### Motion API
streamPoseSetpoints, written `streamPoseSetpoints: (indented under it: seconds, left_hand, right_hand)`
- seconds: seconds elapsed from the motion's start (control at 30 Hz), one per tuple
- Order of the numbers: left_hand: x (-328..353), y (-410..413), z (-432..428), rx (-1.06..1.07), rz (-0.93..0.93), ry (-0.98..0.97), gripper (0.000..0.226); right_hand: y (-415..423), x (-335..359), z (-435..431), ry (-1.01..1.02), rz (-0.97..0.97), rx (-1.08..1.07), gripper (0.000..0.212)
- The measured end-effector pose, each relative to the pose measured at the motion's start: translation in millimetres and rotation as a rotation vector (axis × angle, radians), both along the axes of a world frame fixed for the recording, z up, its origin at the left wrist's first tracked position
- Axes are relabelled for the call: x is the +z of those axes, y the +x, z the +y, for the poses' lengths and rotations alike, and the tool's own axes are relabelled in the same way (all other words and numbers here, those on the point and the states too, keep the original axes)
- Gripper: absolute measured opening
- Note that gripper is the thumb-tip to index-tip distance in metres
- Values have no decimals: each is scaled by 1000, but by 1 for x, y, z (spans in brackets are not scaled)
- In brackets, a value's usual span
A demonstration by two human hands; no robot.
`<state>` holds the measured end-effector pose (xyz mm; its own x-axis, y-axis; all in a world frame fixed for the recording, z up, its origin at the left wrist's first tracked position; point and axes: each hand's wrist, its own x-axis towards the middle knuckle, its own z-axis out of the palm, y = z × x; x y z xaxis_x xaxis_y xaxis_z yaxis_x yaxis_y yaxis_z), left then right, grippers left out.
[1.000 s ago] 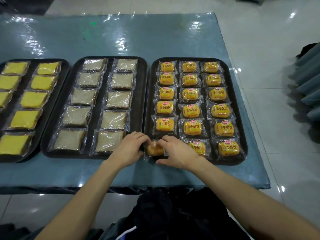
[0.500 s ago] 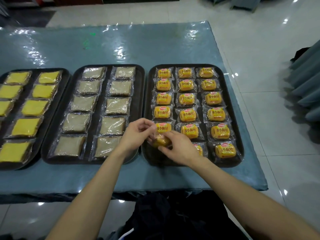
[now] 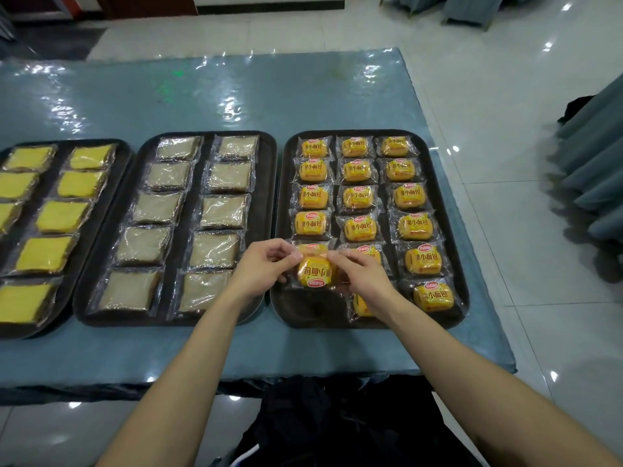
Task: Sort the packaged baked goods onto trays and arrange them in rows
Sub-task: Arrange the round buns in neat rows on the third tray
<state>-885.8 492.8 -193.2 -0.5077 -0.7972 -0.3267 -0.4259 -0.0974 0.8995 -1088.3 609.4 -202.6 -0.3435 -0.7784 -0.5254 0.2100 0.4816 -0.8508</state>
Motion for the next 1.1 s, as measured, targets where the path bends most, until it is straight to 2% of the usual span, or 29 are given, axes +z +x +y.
streamPoseSetpoints:
  seconds: [0.1,0.23,0.33,0.43,0.5,0.6,0.67,0.77,0.83,1.0,1.07,1.1]
  left_hand:
    - [1,-1,-1,30,41,9,9]
    - [-2,-2,-2,52,149,231,27]
    - [-2,-4,-7,145,157,166,23]
    - [6,-11,-14,70,78,88,29]
    - [7,-19,-14,34,76,68,26]
    - [3,-22,-8,78,119,127,23]
    - [-3,-16,-3,84,110,153,20]
    - [-9,-6,0,57,63,134,16]
    - [-7,-5,-1,3,-6,114,15]
    - [-12,-8,2,62,-45,104,17]
    - [-19,-9,4,89,-75,78,14]
    - [-24,-9,5,94,-101,53,11]
  right_hand:
    - [-2,-1,-2,4,-76,-26,17]
    - [1,-3,-5,-35,-138,-134,25]
    - [-3,3,0,-42,-52,87,23]
    - [-3,13,3,-20,-19,299,33]
    - [2,16,0,-44,-58,255,35]
    - [6,15,-6,-106,-294,66,42]
    - [3,9,-5,-99,-340,49,47]
    - [-1,3,-2,5,-164,161,43]
    - [-4,0,-3,36,-26,160,37]
    - [-9,-3,-11,62,-52,133,28]
    - [-11,-6,-11,91,14,149,24]
    - [-13,-8,-9,119,107,176,19]
